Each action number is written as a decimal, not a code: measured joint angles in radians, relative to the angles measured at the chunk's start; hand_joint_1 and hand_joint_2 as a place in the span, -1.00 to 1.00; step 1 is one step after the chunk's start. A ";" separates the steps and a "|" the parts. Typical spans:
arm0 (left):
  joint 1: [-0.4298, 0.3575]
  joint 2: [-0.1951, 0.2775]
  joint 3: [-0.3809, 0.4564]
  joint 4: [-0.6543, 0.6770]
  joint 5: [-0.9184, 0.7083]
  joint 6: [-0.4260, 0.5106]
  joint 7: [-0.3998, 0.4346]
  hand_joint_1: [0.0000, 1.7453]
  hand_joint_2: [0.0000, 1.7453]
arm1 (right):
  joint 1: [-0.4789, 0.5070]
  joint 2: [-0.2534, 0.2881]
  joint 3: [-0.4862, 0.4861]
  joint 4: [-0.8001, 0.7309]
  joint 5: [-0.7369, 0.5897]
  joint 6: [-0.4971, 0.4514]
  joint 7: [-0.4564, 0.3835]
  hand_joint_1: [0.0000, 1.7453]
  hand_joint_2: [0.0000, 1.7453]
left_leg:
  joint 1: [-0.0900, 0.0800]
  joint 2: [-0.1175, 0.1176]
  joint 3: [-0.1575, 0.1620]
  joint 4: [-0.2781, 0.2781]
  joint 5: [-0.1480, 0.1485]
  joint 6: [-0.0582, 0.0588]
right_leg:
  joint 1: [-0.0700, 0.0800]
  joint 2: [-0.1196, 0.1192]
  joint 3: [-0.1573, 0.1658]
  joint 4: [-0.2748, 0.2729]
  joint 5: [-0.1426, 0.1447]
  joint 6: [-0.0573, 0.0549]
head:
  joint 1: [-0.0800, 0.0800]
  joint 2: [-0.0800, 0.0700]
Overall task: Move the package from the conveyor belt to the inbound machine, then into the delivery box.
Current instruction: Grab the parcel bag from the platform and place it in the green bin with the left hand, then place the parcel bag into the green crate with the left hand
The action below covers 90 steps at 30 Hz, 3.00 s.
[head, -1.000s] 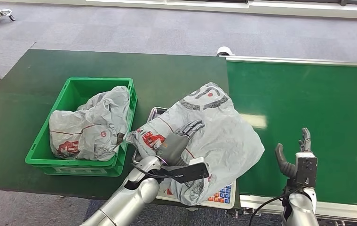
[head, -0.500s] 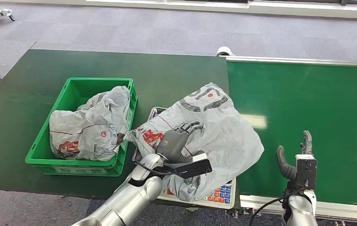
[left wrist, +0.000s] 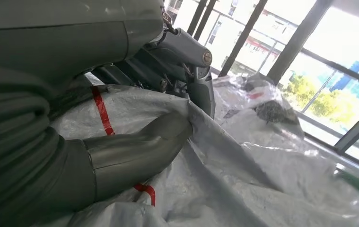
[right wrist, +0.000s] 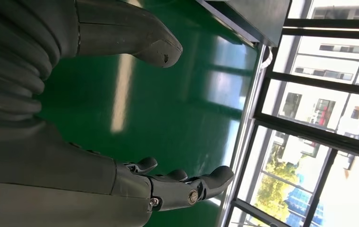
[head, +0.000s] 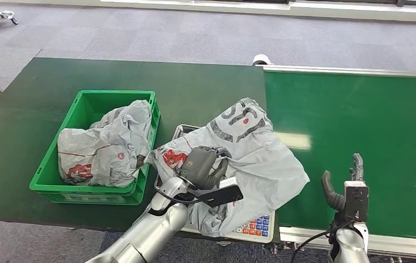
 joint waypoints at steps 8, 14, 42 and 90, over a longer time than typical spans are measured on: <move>0.019 -0.011 0.090 -0.065 0.129 0.152 -0.122 1.00 1.00 | 0.002 0.000 0.000 0.000 -0.002 -0.007 0.000 -1.00 1.00 | 0.000 0.000 0.000 0.000 0.000 0.000 | 0.000 0.000 0.000 0.000 0.000 0.000 | 0.000 0.000; 0.028 -0.017 0.125 -0.095 0.143 0.162 -0.138 1.00 1.00 | 0.003 0.000 0.000 0.000 -0.002 -0.008 0.000 -1.00 1.00 | 0.000 0.000 0.000 0.000 0.000 0.000 | 0.000 0.000 0.000 0.000 0.000 0.000 | 0.000 0.000; 0.296 0.005 0.273 -1.338 0.649 0.372 -0.349 1.00 1.00 | 0.014 0.001 0.000 -0.014 -0.025 -0.017 -0.001 -1.00 1.00 | 0.000 0.000 0.000 0.000 -0.001 0.000 | 0.000 -0.001 0.000 0.000 -0.002 -0.001 | 0.000 0.000; 0.145 -0.045 0.842 -0.328 -0.119 0.373 -0.200 -1.00 -1.00 | 0.040 0.004 -0.006 -0.041 0.016 -0.001 -0.001 -1.00 1.00 | 0.000 0.001 0.001 0.000 0.000 0.000 | 0.000 0.000 0.001 0.000 -0.001 -0.001 | 0.000 0.000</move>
